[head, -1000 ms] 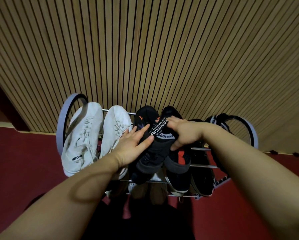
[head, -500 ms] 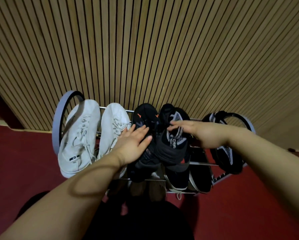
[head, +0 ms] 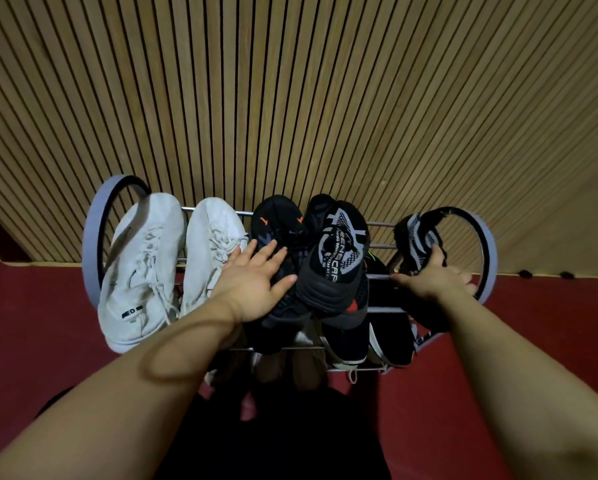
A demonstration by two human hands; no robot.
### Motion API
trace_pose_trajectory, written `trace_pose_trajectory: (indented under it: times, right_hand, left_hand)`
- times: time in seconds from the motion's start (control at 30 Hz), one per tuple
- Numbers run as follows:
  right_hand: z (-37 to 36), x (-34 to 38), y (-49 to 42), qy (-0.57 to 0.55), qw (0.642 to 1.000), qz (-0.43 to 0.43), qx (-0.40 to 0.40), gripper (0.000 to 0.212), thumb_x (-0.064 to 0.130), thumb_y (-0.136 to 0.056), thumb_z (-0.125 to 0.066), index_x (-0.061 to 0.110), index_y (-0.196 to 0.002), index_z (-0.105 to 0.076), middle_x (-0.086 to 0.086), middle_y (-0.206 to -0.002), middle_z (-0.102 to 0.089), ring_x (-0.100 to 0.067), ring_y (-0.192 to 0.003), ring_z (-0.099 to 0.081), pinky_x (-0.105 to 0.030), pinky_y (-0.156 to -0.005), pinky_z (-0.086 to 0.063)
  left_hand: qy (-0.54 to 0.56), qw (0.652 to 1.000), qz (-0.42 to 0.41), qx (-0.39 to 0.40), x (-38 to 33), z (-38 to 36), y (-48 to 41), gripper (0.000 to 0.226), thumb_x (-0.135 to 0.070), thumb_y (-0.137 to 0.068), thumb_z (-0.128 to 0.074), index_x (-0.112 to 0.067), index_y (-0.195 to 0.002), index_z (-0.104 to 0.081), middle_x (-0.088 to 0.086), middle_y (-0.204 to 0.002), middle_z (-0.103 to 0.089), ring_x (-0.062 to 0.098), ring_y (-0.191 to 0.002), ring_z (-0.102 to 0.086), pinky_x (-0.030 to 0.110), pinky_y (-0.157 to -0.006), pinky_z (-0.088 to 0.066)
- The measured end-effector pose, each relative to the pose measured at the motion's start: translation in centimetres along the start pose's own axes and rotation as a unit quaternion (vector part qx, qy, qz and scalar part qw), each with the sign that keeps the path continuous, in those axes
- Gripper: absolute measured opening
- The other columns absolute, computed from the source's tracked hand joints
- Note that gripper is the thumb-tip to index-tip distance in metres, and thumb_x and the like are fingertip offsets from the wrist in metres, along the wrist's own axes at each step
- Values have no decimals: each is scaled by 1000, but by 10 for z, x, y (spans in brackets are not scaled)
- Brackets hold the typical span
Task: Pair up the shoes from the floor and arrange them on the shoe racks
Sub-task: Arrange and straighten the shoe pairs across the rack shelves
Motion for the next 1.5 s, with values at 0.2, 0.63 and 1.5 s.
trace_pose_trajectory:
  times: [0.2,0.63,1.5]
  right_hand:
    - [-9,16,5,-48,996,47,55,116,57,-71,-72,35,-148,12,-17,-155,-14,-37,-141,-14,-49,-115,-16]
    - [59,21,-14,-214,975,50,31,127,42,-37,-74,48,-139,1,-16,-135,-49,-40,-115,-52,-58,-103,-36]
    - [38,178,124,48,939,336,-53,74,50,-91,-49,33,-150,-9,-4,-160,2,-36,-144,11,-53,-115,-1]
  left_hand:
    - [11,1000,3,-10,0,0,-2,67,-56,-95,-27,-25,-151,-7,-8,-159,-2,17,-146,4,35,-119,4]
    - [195,979,26,-45,5,15,5,81,-47,-94,-43,-16,-151,5,5,-158,-10,19,-145,-9,29,-117,-7]
    - [161,985,25,-63,43,44,68,97,-52,-75,-71,-42,-148,-8,2,-157,-9,25,-142,-19,33,-116,-21]
Point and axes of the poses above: each hand's wrist, its own y-axis away from the middle knuckle, its own z-axis out of the back of the hand, x = y × z, the point moved 8 cm from there along -y, towards the middle knuckle
